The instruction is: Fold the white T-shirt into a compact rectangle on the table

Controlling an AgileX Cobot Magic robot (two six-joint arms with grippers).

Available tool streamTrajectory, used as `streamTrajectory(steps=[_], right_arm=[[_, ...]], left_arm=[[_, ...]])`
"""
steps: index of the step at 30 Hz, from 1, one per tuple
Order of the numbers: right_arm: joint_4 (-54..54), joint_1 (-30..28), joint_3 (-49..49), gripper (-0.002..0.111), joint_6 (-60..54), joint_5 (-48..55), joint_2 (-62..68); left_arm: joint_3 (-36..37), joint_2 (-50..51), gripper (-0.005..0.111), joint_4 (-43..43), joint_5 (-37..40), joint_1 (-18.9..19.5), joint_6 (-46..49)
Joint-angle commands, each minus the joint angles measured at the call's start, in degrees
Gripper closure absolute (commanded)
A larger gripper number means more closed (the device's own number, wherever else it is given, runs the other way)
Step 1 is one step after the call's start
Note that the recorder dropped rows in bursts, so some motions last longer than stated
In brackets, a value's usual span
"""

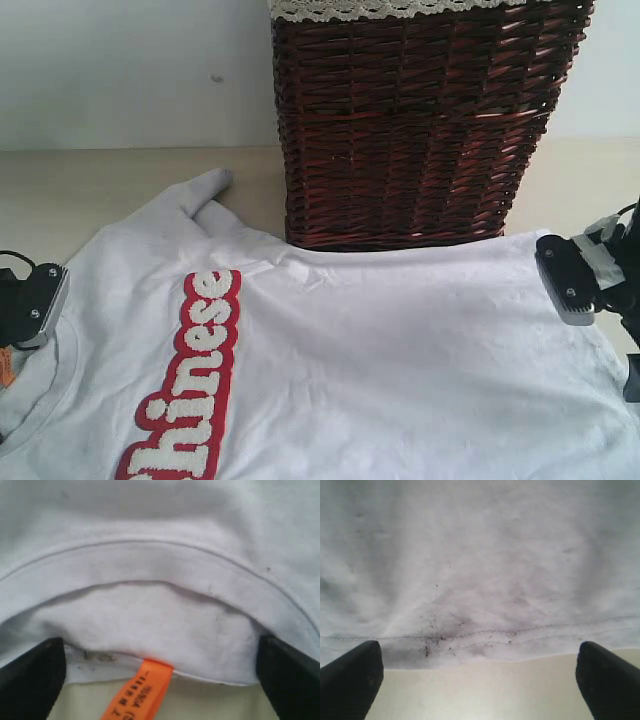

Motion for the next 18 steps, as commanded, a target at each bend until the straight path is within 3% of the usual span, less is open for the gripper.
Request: streamTrajectory(steps=[1, 18], right_arm=[[-1.31, -0.57, 0.87, 0.003, 1.64, -0.23, 0.0], [-0.92, -0.57, 3.26, 0.003, 0.94, -4.51, 0.0]], left_arm=[[0.65, 1.85, 0.001, 0.23, -3.54, 0.17, 0.46], [0.65, 1.85, 0.001, 0.23, -3.54, 0.17, 0.46]])
